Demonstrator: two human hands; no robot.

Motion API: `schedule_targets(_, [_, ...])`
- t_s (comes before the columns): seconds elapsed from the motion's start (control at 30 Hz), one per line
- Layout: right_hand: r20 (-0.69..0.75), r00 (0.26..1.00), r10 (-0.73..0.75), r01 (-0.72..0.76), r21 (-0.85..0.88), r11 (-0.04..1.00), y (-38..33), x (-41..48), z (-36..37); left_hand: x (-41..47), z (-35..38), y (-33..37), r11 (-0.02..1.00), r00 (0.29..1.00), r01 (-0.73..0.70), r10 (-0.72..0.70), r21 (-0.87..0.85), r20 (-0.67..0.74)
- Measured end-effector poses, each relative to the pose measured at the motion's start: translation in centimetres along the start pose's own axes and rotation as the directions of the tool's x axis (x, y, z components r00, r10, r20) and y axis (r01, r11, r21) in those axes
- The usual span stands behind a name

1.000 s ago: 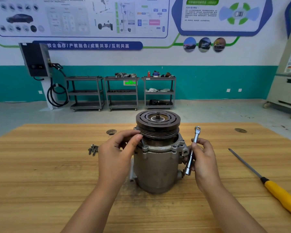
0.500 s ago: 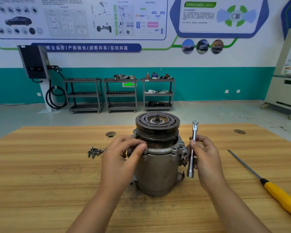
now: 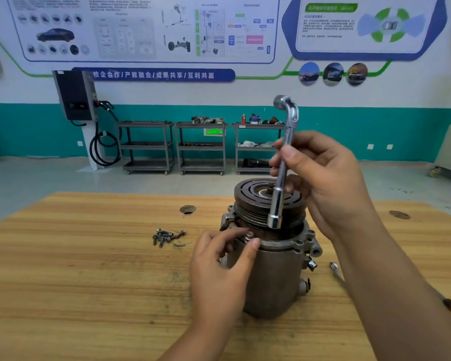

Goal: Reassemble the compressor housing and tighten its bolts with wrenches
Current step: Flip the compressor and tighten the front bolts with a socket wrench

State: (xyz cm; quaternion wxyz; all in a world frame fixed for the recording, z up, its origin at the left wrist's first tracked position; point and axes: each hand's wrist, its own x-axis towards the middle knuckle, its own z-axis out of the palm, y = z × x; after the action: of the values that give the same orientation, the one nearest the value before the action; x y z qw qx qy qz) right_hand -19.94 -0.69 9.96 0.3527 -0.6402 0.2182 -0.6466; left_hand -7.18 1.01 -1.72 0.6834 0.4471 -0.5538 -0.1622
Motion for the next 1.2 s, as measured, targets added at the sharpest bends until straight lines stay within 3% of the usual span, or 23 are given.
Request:
schedule_targets(0.27, [0.105, 0.994, -0.003, 0.025, -0.205, 0.978, 1.5, -0.1, 1.4, -0.1, 0.1, 0.1, 0.999, 1.000, 0.011, -0.011, -0.043, -0.012])
schedule_targets(0.5, [0.104, 0.995, 0.001, 0.015, -0.156, 0.988, 1.4, -0.3, 1.6, -0.1, 0.2, 0.1, 0.999, 1.000, 0.002, -0.003, -0.050, -0.030])
schedule_targets(1.2, [0.141, 0.990, 0.019, 0.029, -0.328, 0.944, 1.3, -0.3, 1.8, 0.0, 0.2, -0.2, 0.996, 0.999, 0.040, -0.042, -0.078, -0.028])
